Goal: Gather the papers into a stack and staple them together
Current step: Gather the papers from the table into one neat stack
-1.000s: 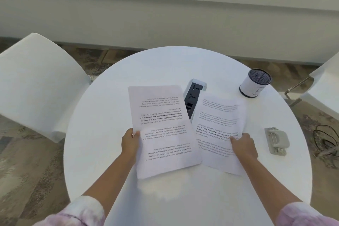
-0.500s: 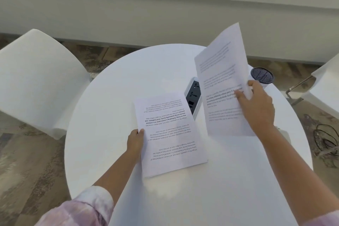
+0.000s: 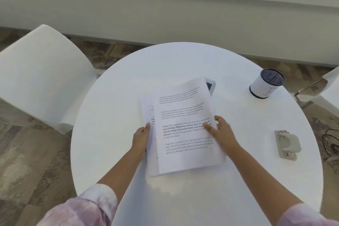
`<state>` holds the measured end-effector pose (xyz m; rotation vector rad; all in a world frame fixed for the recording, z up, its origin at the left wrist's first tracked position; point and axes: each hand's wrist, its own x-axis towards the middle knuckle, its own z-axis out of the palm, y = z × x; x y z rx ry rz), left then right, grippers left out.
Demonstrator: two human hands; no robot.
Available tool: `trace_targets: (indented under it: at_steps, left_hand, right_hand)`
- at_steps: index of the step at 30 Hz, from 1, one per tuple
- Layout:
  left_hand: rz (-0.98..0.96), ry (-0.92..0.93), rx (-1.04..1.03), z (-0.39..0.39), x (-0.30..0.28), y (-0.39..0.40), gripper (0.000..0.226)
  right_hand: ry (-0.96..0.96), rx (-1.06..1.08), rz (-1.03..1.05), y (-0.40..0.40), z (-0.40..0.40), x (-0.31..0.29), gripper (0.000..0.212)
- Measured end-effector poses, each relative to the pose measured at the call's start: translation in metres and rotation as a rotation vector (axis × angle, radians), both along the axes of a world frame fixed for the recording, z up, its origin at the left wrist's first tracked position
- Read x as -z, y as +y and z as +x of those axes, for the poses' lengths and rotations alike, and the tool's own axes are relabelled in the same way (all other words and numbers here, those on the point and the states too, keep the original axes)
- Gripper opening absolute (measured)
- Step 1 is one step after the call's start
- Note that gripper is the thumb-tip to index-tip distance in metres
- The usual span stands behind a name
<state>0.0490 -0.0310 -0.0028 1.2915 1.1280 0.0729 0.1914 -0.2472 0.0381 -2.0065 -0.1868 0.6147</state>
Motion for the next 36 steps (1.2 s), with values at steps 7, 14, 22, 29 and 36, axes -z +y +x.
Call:
trace_targets:
  at_steps: [7,14,22,29,36]
  left_hand:
    - [-0.075,-0.073,0.160,0.000,-0.008,-0.004,0.017]
    - [0.023,-0.212,0.256,-0.002,-0.022,-0.005,0.024]
    - [0.141,-0.453,0.240,0.018,-0.073,-0.010,0.024]
    - [0.268,-0.546,0.193,0.028,-0.103,-0.021,0.022]
    - [0.339,-0.620,0.204,0.031,-0.112,-0.026,0.016]
  right_hand:
    - [0.066,-0.037,-0.130,0.003,-0.015,0.022,0.050]
    - [0.070,0.029,-0.130,-0.013,-0.009,0.022,0.052]
    - [-0.156,0.116,0.171,-0.003,0.000,-0.047,0.018]
    - [-0.278,0.066,0.283,-0.002,0.002,-0.067,0.023]
    - [-0.423,0.035,0.273,0.000,-0.006,-0.068,0.033]
